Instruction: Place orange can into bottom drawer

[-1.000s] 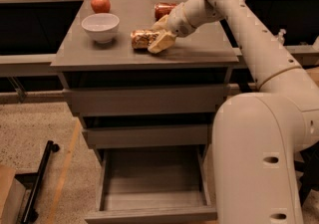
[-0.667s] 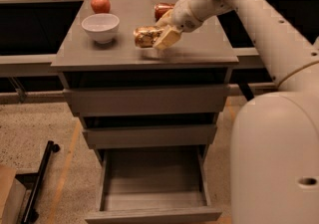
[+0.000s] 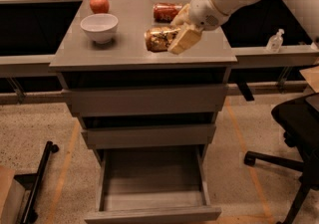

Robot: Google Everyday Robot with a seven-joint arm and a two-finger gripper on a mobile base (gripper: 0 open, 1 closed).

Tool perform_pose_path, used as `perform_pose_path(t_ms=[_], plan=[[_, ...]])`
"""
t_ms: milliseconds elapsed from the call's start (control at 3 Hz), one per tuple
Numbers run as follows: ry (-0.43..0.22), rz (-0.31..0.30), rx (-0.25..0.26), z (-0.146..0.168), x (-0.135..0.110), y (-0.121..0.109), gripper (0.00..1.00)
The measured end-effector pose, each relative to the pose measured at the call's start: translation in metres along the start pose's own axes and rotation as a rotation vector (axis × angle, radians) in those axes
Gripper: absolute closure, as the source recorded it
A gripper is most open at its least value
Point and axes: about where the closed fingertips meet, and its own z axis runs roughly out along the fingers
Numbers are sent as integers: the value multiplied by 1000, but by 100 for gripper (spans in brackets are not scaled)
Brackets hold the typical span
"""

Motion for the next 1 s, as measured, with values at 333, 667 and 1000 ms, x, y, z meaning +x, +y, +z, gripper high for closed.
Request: perform_pose_path(t_ms=[333, 667, 1000], plan=[[14, 77, 0, -26, 6, 51, 100], [51, 219, 22, -40, 38, 104, 100], [90, 252, -35, -22, 63, 133, 100]])
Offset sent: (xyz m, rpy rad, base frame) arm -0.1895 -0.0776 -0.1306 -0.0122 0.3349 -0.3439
